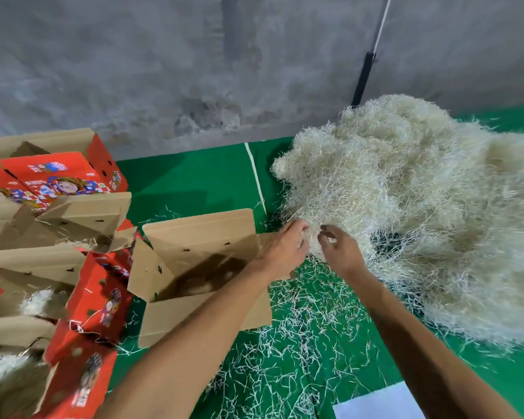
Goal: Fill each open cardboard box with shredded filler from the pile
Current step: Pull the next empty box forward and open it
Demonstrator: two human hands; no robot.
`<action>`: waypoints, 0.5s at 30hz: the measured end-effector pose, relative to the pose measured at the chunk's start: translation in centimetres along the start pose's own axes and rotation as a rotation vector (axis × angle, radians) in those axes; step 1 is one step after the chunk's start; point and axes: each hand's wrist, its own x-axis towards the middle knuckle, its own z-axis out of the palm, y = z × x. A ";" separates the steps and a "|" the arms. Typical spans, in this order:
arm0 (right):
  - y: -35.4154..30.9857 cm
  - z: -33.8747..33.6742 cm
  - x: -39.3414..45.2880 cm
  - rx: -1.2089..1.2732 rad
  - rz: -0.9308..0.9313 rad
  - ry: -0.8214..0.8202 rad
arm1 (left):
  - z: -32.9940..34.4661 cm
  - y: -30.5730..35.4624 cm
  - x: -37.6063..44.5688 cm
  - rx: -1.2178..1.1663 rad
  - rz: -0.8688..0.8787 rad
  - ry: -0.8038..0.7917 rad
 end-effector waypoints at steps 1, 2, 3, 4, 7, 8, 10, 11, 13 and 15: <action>0.5 -1.0 0.7 0.002 -0.026 0.057 | 0.5 0.5 1.4 -0.038 -0.025 -0.006; 0.9 -1.8 1.4 0.002 -0.053 0.110 | 1.0 1.0 2.7 -0.069 -0.065 -0.004; 1.3 -2.6 2.2 -0.005 -0.074 0.160 | 1.4 1.4 4.0 -0.100 -0.122 0.005; 1.6 -3.2 3.1 -0.019 -0.086 0.210 | 1.7 1.9 5.3 -0.132 -0.184 0.018; 2.2 -5.3 6.7 -0.079 -0.103 0.328 | 2.5 2.5 9.2 -0.204 -0.319 0.040; 2.4 -6.1 8.2 -0.110 -0.100 0.353 | 2.6 2.4 10.4 -0.235 -0.332 0.030; 2.7 -7.4 11.4 -0.192 -0.072 0.382 | 2.7 2.2 13.0 -0.275 -0.337 -0.005; 2.8 -7.9 13.1 -0.226 -0.058 0.388 | 2.7 2.0 14.4 -0.262 -0.347 -0.014; 3.0 -8.6 16.6 -0.304 -0.033 0.383 | 2.5 1.7 17.9 -0.223 -0.358 0.005; 3.5 -8.6 20.1 -0.423 0.034 0.312 | 2.5 1.4 21.6 -0.241 -0.357 0.048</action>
